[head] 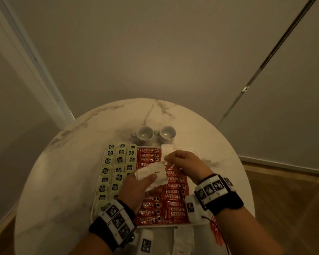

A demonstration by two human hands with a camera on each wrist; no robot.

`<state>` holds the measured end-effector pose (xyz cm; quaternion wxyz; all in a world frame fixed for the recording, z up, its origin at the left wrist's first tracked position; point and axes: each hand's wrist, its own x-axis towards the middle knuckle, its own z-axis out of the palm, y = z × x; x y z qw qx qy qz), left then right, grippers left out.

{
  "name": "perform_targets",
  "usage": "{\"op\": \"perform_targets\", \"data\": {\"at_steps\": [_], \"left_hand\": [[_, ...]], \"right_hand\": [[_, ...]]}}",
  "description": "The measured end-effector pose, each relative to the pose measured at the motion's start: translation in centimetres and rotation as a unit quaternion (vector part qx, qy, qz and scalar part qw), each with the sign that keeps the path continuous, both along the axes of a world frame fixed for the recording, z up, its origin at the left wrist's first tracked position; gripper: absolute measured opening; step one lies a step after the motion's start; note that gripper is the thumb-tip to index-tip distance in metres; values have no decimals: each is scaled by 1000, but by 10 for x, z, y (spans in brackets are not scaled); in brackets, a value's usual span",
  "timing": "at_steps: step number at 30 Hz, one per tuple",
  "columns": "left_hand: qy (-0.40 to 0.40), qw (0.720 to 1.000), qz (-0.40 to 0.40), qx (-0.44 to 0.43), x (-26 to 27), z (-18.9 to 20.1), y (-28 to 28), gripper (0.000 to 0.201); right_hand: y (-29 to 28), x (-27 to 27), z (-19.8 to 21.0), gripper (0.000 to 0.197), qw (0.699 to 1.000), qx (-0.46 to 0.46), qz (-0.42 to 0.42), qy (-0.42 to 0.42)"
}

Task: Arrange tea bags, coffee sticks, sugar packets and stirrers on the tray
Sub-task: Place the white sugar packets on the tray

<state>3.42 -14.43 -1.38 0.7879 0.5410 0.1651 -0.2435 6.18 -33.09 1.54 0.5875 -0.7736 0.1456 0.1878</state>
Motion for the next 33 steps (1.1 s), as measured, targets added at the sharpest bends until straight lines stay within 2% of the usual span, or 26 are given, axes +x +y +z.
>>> {"op": "perform_targets", "data": {"at_steps": [3,9,14,16,18,19,23,27,30,33], "left_hand": [[-32,999,-21,34,0,3,-3,25],[-64,994,-58,65,-4,8,-10,27],[-96,989,-55,102,-5,11,-18,22],[-93,988,-49,114,-3,10,-22,18],[-94,987,-46,122,0,7,-24,15],[-93,987,-44,126,1,5,-25,14],[-65,990,-32,122,8,-2,-29,11],[-28,994,-16,102,22,-12,-36,13],[-11,997,-10,73,33,-17,-40,16],[-15,999,-1,51,38,-18,-41,17]], "right_hand": [[9,-24,7,3,999,3,49,-21],[11,-39,8,21,997,-7,-22,-77],[12,-38,1,46,991,19,-113,-65],[9,-36,-5,37,989,60,-121,-56],[7,-36,-10,14,991,77,-88,-58],[5,-35,-13,10,992,74,-79,-62],[1,-29,-17,10,990,49,-95,-89],[2,-20,-27,9,982,80,-138,-97],[-2,-15,-31,13,984,116,-116,-72],[-6,-13,-34,4,987,123,-93,-40]]}}
